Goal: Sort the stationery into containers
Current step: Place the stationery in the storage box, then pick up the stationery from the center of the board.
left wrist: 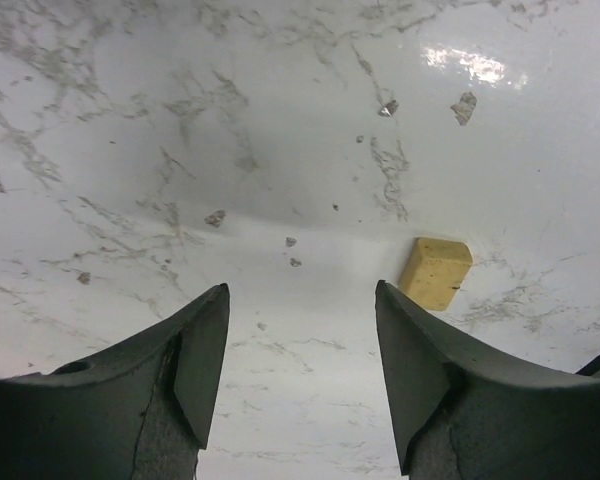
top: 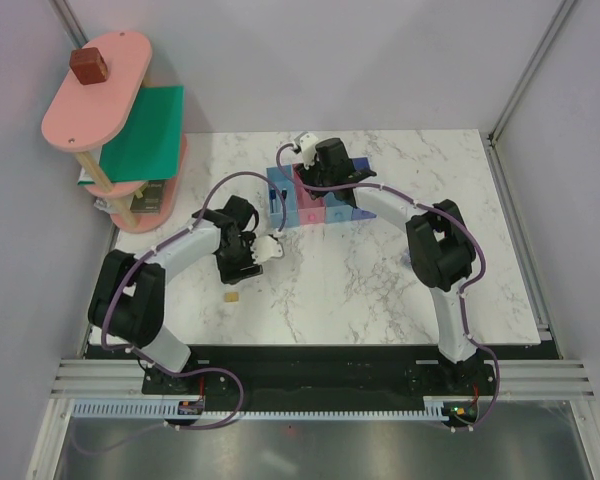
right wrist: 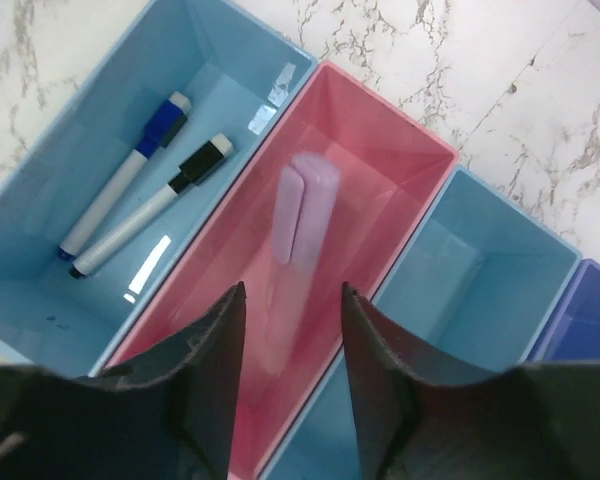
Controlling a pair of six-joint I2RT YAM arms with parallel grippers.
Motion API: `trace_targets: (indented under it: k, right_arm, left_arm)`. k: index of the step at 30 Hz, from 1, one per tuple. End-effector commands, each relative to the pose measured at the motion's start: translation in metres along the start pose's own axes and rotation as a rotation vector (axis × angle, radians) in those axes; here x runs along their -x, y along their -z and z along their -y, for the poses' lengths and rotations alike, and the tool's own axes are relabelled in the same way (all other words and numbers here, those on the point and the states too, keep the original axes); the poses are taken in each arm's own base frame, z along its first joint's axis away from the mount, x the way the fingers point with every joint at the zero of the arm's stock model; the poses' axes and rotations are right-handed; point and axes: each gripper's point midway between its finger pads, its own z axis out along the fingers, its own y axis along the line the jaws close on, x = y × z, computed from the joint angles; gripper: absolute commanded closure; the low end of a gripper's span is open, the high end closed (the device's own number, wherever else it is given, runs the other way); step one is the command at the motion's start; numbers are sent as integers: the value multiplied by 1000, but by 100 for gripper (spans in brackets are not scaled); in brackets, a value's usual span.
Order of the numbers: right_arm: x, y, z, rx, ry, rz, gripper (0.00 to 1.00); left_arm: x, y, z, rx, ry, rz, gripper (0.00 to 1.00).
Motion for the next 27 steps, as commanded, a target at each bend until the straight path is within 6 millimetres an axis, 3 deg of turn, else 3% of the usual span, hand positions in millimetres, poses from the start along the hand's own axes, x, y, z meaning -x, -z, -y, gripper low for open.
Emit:
trace_targets:
  k: [1,4,8,9,10,18,21,27]
  right_arm:
    - [5,0,0,4,23,27,43]
    - [2,1,0,9,34,18,30]
    - [10,7,1,14,46,32,16]
    - [14,10,1,12,49,39,5]
    - [16,12,1,13,50,40,2]
    - [61,46,19,-55,94,105,2]
    - [78,63,36,-133,134,122,2]
    - [98,103,78,-235,160,139,2]
  left_arm:
    - [24,26,-16,64,40,98,32]
    - [29,35,-18,85,32,123,28]
    - [19,41,-3,51,14,108,25]
    - [17,42,1,44,7,103,24]
    - [11,42,8,34,-4,95,24]
    - [-17,27,52,-53,-46,37,23]
    - [-18,20,64,-92,-44,37,23]
    - [-14,-1,63,-120,-23,34,25]
